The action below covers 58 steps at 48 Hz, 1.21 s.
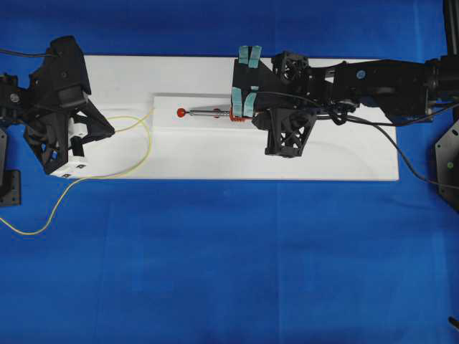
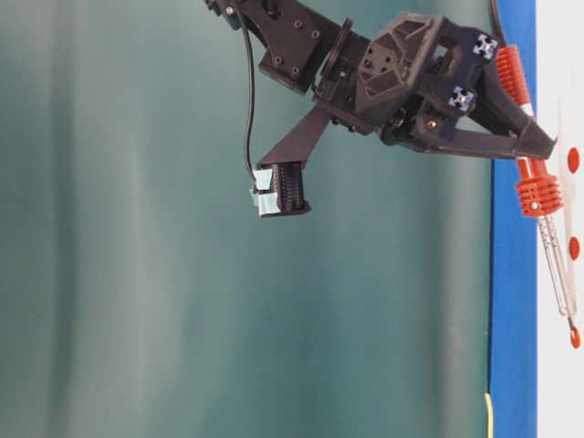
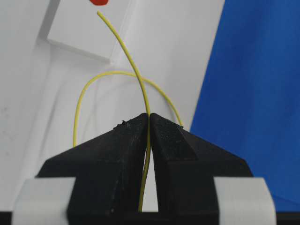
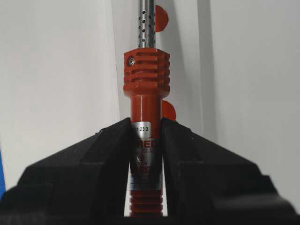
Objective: Touch the tip of the soldering iron to the tip of the solder at the mark.
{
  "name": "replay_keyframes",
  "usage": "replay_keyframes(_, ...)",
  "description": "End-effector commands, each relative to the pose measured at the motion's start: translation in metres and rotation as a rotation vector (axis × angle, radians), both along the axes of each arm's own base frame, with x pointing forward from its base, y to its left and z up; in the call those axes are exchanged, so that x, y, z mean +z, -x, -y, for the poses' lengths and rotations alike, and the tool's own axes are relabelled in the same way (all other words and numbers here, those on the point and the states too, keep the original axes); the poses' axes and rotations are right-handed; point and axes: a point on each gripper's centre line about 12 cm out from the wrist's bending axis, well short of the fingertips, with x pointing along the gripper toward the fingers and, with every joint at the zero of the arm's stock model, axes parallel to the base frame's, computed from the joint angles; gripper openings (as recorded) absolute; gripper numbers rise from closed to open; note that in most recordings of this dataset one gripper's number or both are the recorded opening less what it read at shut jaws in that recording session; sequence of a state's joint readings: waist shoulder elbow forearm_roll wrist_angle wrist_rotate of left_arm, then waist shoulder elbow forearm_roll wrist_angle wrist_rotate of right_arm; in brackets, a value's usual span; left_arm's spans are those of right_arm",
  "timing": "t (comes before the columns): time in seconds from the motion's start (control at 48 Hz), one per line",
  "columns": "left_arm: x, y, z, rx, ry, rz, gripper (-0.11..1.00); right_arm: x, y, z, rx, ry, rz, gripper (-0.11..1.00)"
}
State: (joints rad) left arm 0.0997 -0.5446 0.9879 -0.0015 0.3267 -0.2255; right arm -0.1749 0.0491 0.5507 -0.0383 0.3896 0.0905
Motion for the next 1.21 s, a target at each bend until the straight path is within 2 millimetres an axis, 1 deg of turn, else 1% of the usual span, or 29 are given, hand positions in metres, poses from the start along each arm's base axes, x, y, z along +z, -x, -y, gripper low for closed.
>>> replay_keyframes(0.0,0.005,-0.002,0.0,-0.005,-0.004,0.02,0.03,0.023,0.002,0.0,-0.001,0.012,0.06,0.06)
replay_keyframes(0.125,0.005,-0.001,0.001,-0.005,-0.004,0.02,0.03,0.038,0.017,-0.001,-0.01,0.015,0.088,0.06)
replay_keyframes(0.25,0.006,-0.001,0.001,-0.005,-0.005,0.021,0.03,0.048,0.037,-0.002,-0.018,0.018,0.114,0.06)
replay_keyframes(0.438,0.005,-0.001,0.001,-0.005,-0.004,0.02,0.03,0.049,0.062,-0.005,-0.031,0.013,0.123,0.06)
replay_keyframes(0.605,0.006,-0.001,0.001,-0.005,-0.005,0.021,0.03,0.048,0.074,-0.008,-0.037,0.009,0.122,0.06)
replay_keyframes(0.772,0.006,-0.004,0.0,-0.005,-0.005,0.024,0.03,0.048,0.075,-0.008,-0.037,0.009,0.127,0.06)
replay_keyframes(0.855,0.007,-0.01,0.0,-0.004,-0.005,0.035,0.03,0.048,0.075,-0.008,-0.036,0.012,0.128,0.06)
replay_keyframes(0.959,0.008,-0.023,-0.001,-0.006,-0.007,0.044,0.03,0.048,0.075,-0.008,-0.034,0.013,0.131,0.06)
replay_keyframes(1.189,0.003,-0.071,0.002,-0.041,-0.014,-0.009,0.03,0.047,0.075,-0.008,-0.035,0.012,0.129,0.06)
